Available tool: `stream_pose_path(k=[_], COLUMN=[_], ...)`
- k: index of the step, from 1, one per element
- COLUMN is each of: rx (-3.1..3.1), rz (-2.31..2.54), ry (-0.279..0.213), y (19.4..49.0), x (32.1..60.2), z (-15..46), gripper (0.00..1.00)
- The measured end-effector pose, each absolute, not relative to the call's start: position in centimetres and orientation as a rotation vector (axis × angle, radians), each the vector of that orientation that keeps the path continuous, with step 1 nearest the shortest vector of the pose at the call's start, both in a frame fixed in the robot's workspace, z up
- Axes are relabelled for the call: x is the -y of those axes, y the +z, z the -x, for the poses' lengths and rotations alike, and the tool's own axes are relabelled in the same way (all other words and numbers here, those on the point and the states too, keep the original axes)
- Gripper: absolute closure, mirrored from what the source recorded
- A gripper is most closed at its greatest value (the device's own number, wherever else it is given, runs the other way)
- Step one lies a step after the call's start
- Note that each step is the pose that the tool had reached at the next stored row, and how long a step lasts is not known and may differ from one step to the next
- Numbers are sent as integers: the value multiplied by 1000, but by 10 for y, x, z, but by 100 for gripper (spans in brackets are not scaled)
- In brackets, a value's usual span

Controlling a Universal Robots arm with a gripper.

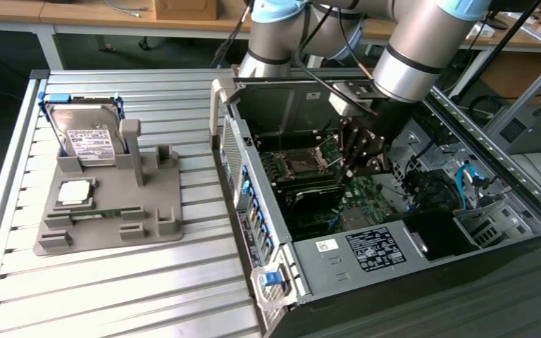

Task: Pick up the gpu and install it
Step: 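Press down on the gpu until it lock into place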

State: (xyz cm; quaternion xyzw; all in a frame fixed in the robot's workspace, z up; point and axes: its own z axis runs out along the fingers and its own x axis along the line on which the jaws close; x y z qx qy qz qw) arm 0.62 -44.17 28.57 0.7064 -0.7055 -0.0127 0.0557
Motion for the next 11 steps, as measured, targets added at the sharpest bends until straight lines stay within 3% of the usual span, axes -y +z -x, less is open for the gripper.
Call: stream_pose_path(k=[11], rx=[2136], rz=[-2139], ry=[-57], y=[287], x=[442], z=[-51], gripper=[89])
